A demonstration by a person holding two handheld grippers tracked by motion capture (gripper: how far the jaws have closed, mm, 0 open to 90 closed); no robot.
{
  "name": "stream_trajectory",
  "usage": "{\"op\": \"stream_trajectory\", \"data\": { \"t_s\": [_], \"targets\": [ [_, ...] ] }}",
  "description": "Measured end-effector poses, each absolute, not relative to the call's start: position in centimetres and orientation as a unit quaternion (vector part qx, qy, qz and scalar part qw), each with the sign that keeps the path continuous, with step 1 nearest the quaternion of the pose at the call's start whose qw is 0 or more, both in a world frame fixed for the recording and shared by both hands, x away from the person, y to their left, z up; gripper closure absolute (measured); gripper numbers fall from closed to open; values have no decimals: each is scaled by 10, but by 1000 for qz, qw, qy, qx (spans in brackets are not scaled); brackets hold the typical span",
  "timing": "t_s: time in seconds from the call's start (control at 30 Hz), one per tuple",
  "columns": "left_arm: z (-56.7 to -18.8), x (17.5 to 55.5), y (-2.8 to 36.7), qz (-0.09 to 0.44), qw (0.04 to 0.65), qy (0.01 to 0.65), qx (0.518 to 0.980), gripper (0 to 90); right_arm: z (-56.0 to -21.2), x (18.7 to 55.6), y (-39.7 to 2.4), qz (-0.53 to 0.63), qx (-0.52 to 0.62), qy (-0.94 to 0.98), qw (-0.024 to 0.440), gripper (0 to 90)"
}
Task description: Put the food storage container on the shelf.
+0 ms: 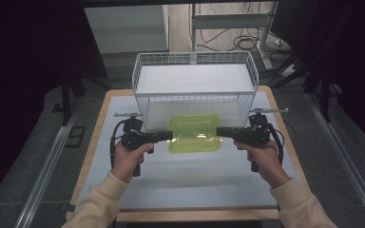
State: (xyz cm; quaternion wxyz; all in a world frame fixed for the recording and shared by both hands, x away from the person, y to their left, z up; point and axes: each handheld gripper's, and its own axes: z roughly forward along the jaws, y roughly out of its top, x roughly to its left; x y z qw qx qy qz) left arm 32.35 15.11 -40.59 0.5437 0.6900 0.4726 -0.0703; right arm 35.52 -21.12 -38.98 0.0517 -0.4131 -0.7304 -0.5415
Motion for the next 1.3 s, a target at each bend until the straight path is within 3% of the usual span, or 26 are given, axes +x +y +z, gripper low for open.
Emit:
{"op": "stream_trajectory", "data": {
  "t_s": [1.3],
  "targets": [
    [-348, 363, 152, -61, 546, 468, 692, 809, -334, 388, -209, -552, -402, -730, 29, 813]
  ]
}}
